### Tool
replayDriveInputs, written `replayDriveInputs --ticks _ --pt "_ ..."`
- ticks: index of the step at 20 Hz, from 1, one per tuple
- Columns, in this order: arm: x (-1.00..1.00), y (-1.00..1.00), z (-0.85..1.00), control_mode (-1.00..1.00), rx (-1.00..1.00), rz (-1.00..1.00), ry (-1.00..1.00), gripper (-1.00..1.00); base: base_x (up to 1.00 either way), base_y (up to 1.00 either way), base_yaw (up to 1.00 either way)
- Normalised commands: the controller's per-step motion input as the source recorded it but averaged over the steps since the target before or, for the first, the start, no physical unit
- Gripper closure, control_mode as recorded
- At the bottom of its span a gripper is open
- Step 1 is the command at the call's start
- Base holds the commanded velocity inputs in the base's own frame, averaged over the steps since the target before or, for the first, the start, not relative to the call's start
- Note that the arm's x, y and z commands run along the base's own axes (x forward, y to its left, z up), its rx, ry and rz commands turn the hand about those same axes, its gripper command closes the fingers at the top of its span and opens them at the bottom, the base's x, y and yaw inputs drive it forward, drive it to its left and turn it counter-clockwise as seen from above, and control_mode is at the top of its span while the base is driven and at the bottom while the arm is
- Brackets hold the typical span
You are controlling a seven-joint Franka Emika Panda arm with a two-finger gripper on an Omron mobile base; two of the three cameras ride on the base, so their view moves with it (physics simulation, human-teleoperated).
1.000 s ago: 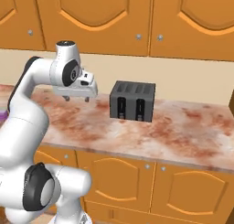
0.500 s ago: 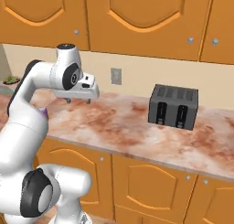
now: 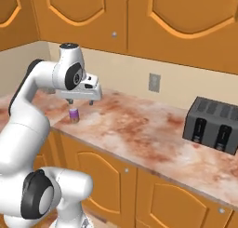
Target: Four empty soda cans are scattered around the kitchen. Gather all the cans and cluster them next to the stove for recycling.
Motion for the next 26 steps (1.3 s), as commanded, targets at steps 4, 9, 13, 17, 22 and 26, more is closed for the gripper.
replayDriveInputs --ticks 4,9,13,17,22,26 --pt "0.0 0.0 0.0 1.0 0.0 0.0 0.0 -1.0 0.47 0.13 0.36" --pt "0.0 0.0 0.0 1.0 0.0 0.0 0.0 -1.0 0.81 0.0 0.23" --pt "0.0 0.0 0.0 1.0 0.0 0.0 0.0 -1.0 0.43 0.03 0.15" --pt "0.0 0.0 0.0 1.0 0.0 0.0 0.0 -1.0 0.0 0.25 0.27" --pt "0.0 0.0 0.0 1.0 0.0 0.0 0.0 -1.0 0.02 0.3 0.31" --pt "0.0 0.0 0.0 1.0 0.0 0.0 0.0 -1.0 0.2 0.27 0.16"
